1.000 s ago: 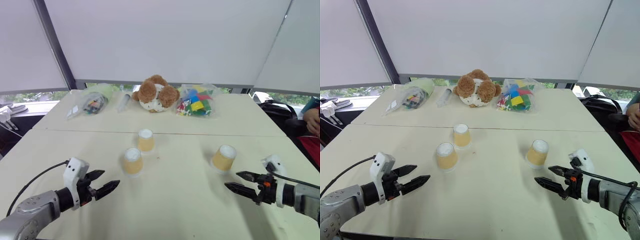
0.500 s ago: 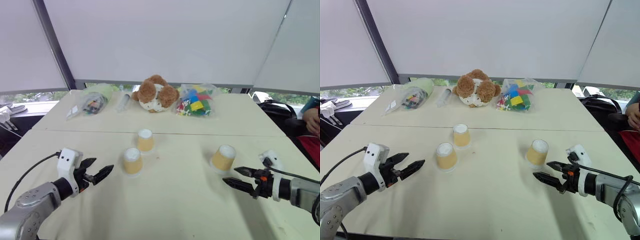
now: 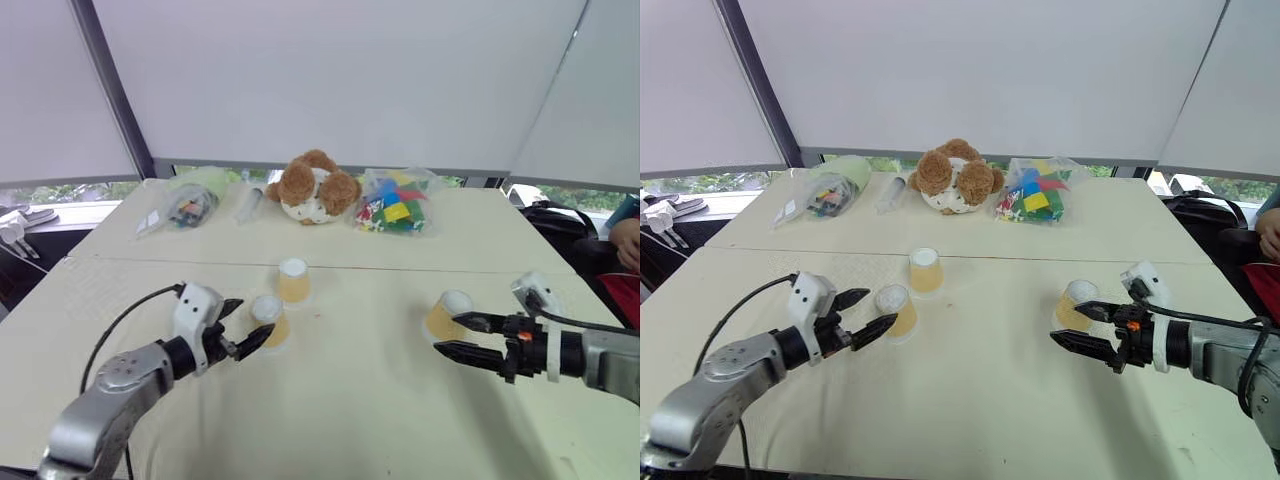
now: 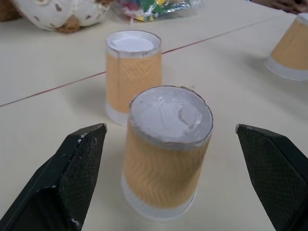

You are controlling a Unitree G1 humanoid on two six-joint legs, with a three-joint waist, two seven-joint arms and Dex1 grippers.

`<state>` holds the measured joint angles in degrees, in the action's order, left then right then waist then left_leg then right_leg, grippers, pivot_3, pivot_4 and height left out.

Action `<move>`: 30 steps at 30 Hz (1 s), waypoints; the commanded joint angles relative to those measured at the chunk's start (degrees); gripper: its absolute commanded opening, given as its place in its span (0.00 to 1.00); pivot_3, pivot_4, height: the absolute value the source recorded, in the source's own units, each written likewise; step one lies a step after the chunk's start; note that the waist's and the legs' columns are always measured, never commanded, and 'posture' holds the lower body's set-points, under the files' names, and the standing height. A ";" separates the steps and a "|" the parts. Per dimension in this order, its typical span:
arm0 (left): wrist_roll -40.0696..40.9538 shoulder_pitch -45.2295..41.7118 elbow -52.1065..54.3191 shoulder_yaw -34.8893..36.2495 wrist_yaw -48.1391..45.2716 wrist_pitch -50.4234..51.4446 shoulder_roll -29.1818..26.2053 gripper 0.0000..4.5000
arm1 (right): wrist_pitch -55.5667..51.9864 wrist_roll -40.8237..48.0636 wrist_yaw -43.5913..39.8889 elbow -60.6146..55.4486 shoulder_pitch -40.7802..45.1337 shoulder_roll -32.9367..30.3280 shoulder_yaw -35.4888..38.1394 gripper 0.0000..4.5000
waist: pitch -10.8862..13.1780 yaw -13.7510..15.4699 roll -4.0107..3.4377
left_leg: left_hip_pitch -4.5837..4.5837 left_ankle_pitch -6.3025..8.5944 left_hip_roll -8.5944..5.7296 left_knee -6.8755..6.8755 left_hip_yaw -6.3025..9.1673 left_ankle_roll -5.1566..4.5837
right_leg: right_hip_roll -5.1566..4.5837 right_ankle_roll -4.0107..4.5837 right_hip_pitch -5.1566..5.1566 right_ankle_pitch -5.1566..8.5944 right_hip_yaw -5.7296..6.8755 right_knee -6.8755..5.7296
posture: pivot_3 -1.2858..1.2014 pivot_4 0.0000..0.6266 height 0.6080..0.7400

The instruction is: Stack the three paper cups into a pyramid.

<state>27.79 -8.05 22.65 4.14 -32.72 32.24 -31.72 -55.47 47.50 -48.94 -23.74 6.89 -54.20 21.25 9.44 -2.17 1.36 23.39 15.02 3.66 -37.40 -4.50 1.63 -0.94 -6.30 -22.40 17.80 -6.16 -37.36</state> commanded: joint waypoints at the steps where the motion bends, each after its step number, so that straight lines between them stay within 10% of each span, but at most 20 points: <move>1: -3.90 -2.21 -2.77 -2.81 -0.49 -4.24 1.12 0.99 | -0.45 1.61 1.27 -3.27 0.53 0.15 0.52 1.00 | 0.00 0.01 0.00 | 0.00 0.00 0.00 0.00 0.00 0.00 | 0.00 0.00 0.00 0.00 0.00 0.00 | 0.52 0.24 1.00; 8: -7.91 -6.61 -11.20 -5.28 -0.80 -10.17 5.26 0.99 | -0.03 2.01 2.96 -4.40 -0.26 1.23 0.21 1.00 | 0.00 0.21 0.00 | 0.02 0.00 0.00 -0.03 0.00 -0.01 | 0.01 -0.01 0.00 -0.01 0.01 -0.01 | 0.52 0.24 1.00; 14: -9.56 -8.78 -14.83 -5.27 -1.40 -13.50 7.35 0.52 | 0.85 1.51 2.81 -4.32 -1.21 1.32 0.39 1.00 | 0.00 0.25 0.00 | 0.02 0.00 0.00 -0.04 0.00 -0.01 | 0.02 -0.02 -0.01 -0.01 0.01 -0.04 | 0.52 0.24 1.00; 24: -4.59 -12.52 -4.44 -15.37 -11.82 -5.09 7.73 0.52 | 3.74 -1.35 -0.16 -1.55 -7.44 -1.17 3.85 1.00 | -0.01 1.62 -0.01 | 0.03 0.00 -0.03 -0.16 -0.02 -0.01 | 0.02 -0.03 0.08 -0.01 0.05 -0.06 | 0.52 0.24 1.00; 30: -9.87 -18.84 -16.64 -21.84 -15.35 -11.14 12.52 0.52 | 4.86 -1.78 0.84 -2.89 -10.31 0.39 4.86 1.00 | -0.01 1.38 -0.02 | 0.05 0.01 0.00 -0.45 0.05 -0.03 | 0.14 -0.01 0.17 -0.01 0.02 -0.08 | 0.52 0.24 1.00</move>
<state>18.60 -25.41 6.77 -16.86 -46.81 23.31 -20.17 -51.76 45.66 -48.48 -24.76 -3.46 -54.27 24.02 9.43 -0.78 1.34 23.45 15.03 3.66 -37.86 -4.43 1.60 -0.79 -6.30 -22.24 17.80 -6.13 -37.45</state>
